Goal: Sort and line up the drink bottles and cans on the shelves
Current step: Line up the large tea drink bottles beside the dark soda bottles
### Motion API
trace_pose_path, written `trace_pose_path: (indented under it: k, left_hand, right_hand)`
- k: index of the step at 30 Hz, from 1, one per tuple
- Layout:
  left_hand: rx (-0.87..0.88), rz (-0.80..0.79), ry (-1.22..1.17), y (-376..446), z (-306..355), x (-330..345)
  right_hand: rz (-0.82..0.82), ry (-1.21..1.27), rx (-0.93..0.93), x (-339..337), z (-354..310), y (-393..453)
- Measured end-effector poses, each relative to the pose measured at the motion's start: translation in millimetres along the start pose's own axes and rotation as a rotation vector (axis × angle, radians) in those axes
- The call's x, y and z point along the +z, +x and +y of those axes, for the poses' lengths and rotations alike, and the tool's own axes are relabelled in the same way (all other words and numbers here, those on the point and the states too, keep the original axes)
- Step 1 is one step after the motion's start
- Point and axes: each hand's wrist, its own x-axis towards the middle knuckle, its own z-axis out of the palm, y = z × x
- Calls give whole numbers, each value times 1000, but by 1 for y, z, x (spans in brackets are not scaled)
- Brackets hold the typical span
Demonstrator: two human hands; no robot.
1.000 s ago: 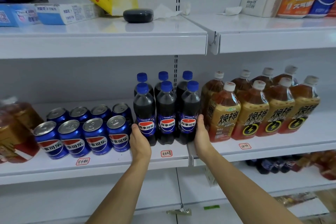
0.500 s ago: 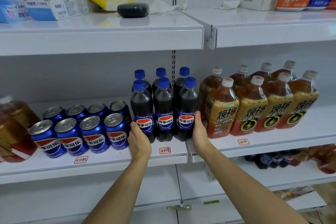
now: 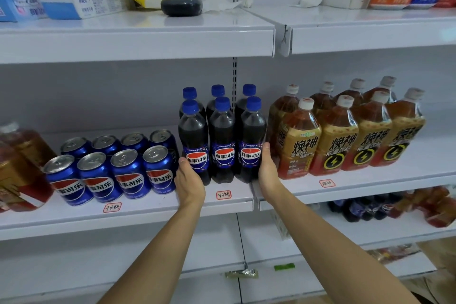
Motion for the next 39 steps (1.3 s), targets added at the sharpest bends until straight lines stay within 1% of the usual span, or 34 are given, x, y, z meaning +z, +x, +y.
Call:
trace_pose_path:
  k: [3,11,16,19,20,22,23,24,25,27,30,32,35,39]
  left_hand:
    - [-6,-4,-2,-1,0,-1]
    - [-34,-5,6,-10,3,-3]
    - [1,8,109,-35,6,-9]
    - [62,-13,218,-52,5,-16]
    - [70,-18,242,-57,5,-20]
    - [73,-26,248,-64,3,-29]
    - [70,-26,225,-66,2,-35]
    - [69,-26,193,-67,1,-43]
    - [77,-24,157,-68,0,-52]
    - [125,-21,102,-71,1,-71]
    - [233,27,104,-72,12,-110]
    - [297,74,91,-64,22,-141]
    - [360,145,102,-43,40,-192]
    - [500,182,265,-3,68,-254]
  right_hand:
    - [-3,-23,2,-1,-1,-1]
    - [-30,40,64,-7,-3,-1]
    - [-32,97,62,-13,-6,-2]
    - [0,151,66,-20,12,9]
    - [35,138,54,-21,21,11]
    - [194,36,-21,-19,43,2]
    - [253,-24,-108,-16,54,-9]
    - [264,-68,-209,-12,63,-23]
    - [228,-93,-301,-6,72,-38]
    - [90,-175,-401,7,85,-59]
    - [-158,-299,-454,27,94,-77]
    - [-281,-391,-492,40,94,-82]
    - [-368,-466,-532,64,90,-82]
    - [-412,-540,-630,102,76,-73]
